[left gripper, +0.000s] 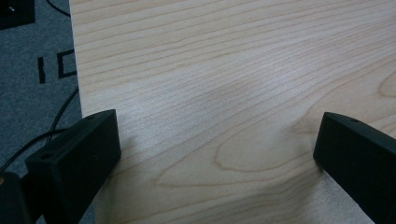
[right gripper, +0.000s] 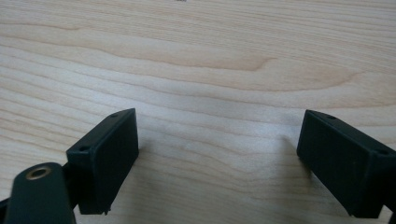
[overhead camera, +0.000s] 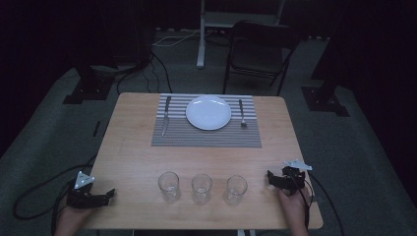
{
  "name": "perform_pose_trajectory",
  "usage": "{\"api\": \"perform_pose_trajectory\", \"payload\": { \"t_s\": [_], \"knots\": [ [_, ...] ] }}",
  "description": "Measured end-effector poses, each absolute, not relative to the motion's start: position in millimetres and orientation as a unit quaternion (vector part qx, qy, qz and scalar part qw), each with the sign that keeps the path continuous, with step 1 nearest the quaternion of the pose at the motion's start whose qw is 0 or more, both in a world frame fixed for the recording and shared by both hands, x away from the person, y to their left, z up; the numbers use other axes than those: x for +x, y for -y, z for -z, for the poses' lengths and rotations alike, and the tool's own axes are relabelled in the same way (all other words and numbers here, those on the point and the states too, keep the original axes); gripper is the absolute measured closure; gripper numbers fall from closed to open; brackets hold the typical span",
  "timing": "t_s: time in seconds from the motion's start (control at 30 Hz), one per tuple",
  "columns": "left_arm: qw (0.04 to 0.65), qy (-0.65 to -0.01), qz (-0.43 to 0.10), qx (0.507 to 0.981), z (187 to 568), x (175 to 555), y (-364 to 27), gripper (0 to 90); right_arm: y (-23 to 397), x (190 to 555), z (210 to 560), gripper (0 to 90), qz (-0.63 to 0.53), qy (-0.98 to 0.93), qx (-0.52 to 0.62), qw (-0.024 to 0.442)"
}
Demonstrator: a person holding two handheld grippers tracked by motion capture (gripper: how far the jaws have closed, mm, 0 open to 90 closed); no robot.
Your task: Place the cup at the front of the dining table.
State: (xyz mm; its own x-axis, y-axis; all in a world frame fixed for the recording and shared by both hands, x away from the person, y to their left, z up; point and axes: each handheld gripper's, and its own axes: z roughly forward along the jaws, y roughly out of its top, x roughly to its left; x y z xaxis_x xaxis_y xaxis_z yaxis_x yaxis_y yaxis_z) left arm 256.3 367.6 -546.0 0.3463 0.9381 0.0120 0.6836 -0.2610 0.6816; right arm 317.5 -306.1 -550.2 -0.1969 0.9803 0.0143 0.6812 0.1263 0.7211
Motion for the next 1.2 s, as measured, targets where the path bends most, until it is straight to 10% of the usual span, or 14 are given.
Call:
{"api": "perform_pose_trajectory", "payload": {
  "t_s": [1.2],
  "knots": [
    [0.32,-0.512,-0.2,0.772,543.3,252.9,-369.3,1.2,306.5,316.4,550.2,12.4,-0.306,-0.709,0.587,0.245]
  ]
}}
